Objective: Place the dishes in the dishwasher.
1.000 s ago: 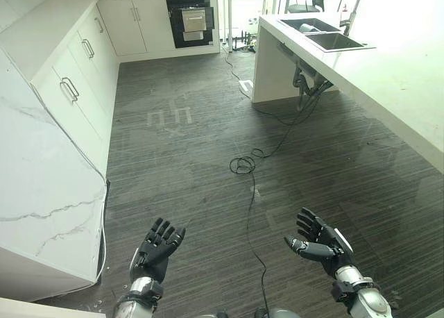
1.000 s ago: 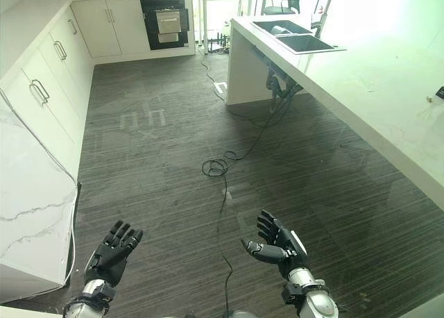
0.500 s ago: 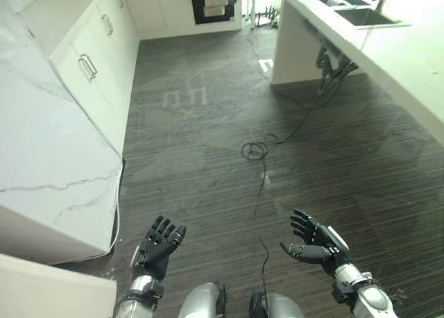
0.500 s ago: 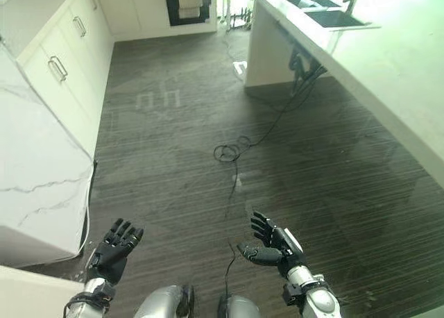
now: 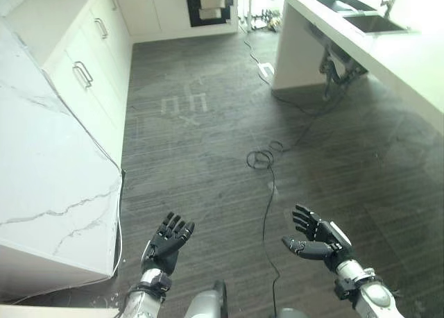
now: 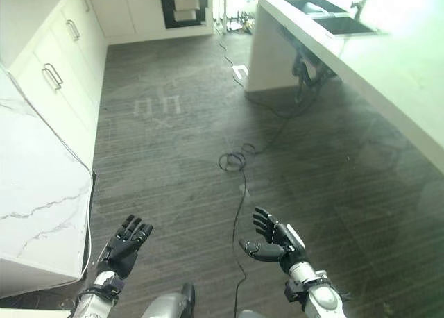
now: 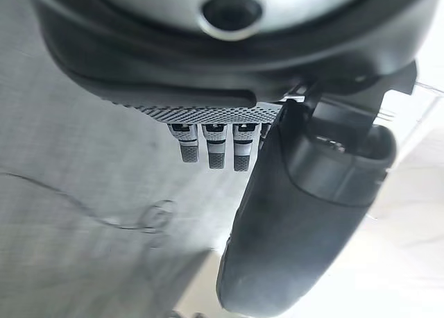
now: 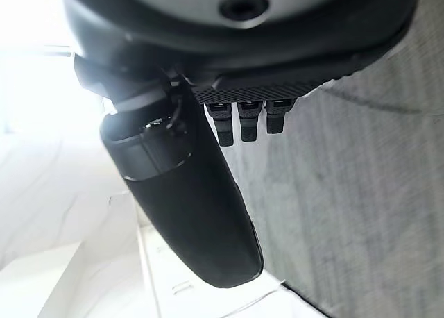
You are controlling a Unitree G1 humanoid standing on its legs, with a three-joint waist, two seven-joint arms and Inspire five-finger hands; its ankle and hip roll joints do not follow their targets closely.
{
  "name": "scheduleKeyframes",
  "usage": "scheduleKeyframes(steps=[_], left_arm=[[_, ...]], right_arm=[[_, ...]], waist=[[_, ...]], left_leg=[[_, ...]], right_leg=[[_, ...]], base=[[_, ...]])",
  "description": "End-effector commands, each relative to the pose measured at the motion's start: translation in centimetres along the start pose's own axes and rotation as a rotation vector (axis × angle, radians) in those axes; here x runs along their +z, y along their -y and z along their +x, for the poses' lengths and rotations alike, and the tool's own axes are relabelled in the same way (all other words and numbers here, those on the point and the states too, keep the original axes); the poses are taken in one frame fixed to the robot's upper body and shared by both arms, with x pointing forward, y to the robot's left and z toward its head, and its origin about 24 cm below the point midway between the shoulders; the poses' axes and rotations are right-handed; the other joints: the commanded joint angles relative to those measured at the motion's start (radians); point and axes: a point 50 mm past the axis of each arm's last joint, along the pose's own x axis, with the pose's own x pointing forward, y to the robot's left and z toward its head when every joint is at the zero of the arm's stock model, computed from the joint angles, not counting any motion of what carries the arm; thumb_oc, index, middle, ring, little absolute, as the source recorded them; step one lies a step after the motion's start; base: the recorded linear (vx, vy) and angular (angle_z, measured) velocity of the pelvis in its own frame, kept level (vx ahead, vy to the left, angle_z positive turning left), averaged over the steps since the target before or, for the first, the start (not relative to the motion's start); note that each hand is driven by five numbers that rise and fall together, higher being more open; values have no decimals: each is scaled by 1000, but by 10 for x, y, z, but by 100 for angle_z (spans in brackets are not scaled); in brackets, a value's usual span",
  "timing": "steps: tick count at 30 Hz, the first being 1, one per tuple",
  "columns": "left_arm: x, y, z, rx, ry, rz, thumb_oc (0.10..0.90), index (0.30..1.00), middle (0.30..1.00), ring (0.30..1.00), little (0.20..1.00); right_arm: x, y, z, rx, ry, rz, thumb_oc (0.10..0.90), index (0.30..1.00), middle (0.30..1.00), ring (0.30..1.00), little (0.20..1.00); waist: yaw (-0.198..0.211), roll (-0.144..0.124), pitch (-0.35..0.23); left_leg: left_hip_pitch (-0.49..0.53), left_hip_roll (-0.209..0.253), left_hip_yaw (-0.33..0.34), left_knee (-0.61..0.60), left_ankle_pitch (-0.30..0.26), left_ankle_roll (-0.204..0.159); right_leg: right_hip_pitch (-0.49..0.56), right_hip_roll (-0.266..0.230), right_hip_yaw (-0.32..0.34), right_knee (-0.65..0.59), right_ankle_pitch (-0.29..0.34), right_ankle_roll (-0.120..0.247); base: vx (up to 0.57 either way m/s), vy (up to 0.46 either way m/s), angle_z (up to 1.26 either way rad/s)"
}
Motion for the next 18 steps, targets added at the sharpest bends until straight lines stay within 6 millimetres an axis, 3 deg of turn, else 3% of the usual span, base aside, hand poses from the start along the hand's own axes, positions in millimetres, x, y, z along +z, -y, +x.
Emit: scheduleKeyframes(steps=[1,3,4,6,7,8,10,12,13,18], left_arm=[[40,15,-3,-152,130,191,800,900,900,900,900],[48,25,2,-181,150,206,800,900,900,900,900],[55,30,5,-204,171,232,800,900,900,900,900],[68,37,9,-227,207,315,800,900,900,900,900],[68,38,9,-228,208,320,800,900,900,900,900],[74,44,11,-239,225,368,800,900,900,900,900],[73,54,12,-285,236,418,800,900,900,900,900],[68,59,8,-327,239,456,800,900,900,900,900],[66,60,5,-340,241,479,800,900,900,900,900],[67,62,2,-351,248,500,800,900,900,900,900]], right_arm=[[35,-3,10,9,197,-24,800,900,900,900,900],[35,-2,12,0,194,-31,800,900,900,900,900],[35,1,11,-7,192,-34,800,900,900,900,900],[35,5,7,-17,189,-37,800,900,900,900,900],[35,5,6,-18,188,-36,800,900,900,900,900],[34,12,1,-42,185,-32,800,900,900,900,900],[33,19,-4,-94,190,-21,800,900,900,900,900],[34,21,-8,-118,200,-33,800,900,900,900,900],[35,20,-9,-122,203,-47,800,900,900,900,900],[39,21,-8,-125,212,-61,800,900,900,900,900]], waist=[[-38,32,-51],[-52,31,-40],[-59,22,-34],[-79,1,-16],[-78,-2,-9],[-95,-33,-4],[-120,-57,0],[-130,-58,0],[-131,-59,0],[-130,-65,-16]], left_leg=[[12,1,-26,-41,-115,-52],[28,7,-2,-41,-118,-58],[35,13,17,-41,-122,-64],[67,21,46,-41,-142,-76],[78,20,48,-41,-147,-76],[93,1,68,-41,-162,-76],[131,-34,60,-41,-195,-67],[166,-55,39,-41,-219,-59],[193,-69,35,-41,-239,-54],[232,-94,24,-41,-280,-35]], right_leg=[[-27,12,-12,113,243,40],[-68,33,-50,28,190,15],[-59,52,-88,-78,164,10],[-51,69,-139,-266,172,16],[-44,68,-138,-266,165,18],[-124,45,-123,-266,138,27],[-253,22,-60,-266,130,43],[-331,5,-31,-266,136,45],[-363,-4,-49,-266,140,47],[-335,-1,-60,-266,148,47]], base=[[237,346,45],[180,118,14],[205,-1,-6],[210,-63,-7],[219,-106,18],[218,-101,-4],[383,-137,-1],[454,-121,61],[330,-87,61],[325,-123,27]])
